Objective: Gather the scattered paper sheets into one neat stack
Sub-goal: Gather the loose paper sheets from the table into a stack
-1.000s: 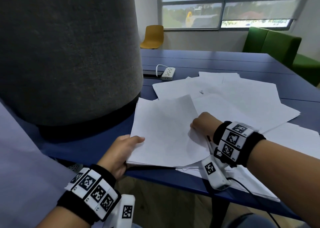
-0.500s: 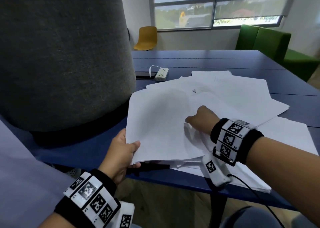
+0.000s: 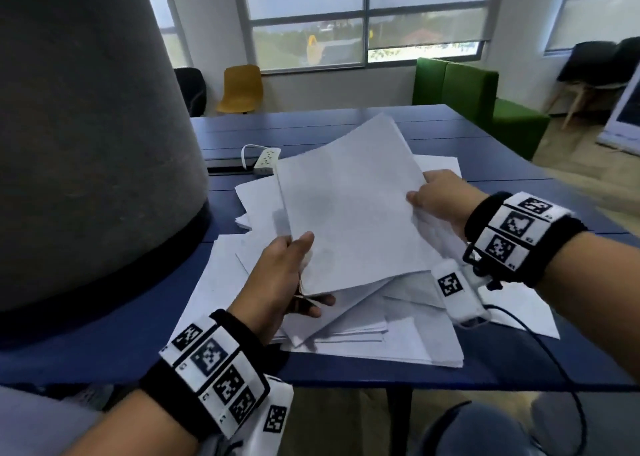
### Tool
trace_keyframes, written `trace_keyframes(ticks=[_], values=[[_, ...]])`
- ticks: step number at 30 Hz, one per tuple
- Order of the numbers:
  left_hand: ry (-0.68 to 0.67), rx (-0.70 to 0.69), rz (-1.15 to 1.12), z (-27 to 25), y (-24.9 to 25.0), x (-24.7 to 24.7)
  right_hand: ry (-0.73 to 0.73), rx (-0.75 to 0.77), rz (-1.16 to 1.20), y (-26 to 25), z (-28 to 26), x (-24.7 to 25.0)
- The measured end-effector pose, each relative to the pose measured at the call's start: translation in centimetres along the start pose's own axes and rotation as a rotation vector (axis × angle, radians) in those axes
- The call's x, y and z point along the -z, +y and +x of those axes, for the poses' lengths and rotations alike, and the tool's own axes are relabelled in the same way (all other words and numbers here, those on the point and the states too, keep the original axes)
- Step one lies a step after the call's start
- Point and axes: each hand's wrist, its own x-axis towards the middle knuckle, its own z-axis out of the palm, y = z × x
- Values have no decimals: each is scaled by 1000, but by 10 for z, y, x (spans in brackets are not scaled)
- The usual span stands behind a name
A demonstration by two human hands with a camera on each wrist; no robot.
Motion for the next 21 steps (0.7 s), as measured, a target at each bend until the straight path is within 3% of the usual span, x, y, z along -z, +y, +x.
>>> trace_keyframes(ticks=[5,11,16,21], values=[[10,7,147,5,-19,-10,152,-97,-169,32,23,78],[46,75,126,20,-57,-17,188,-281,-265,126,37,157],[66,71,110,22,-61,-16,184,-423,-399,180,31,175],[82,26,145,22,-64,-17,160,-469,-553,206,34,176]])
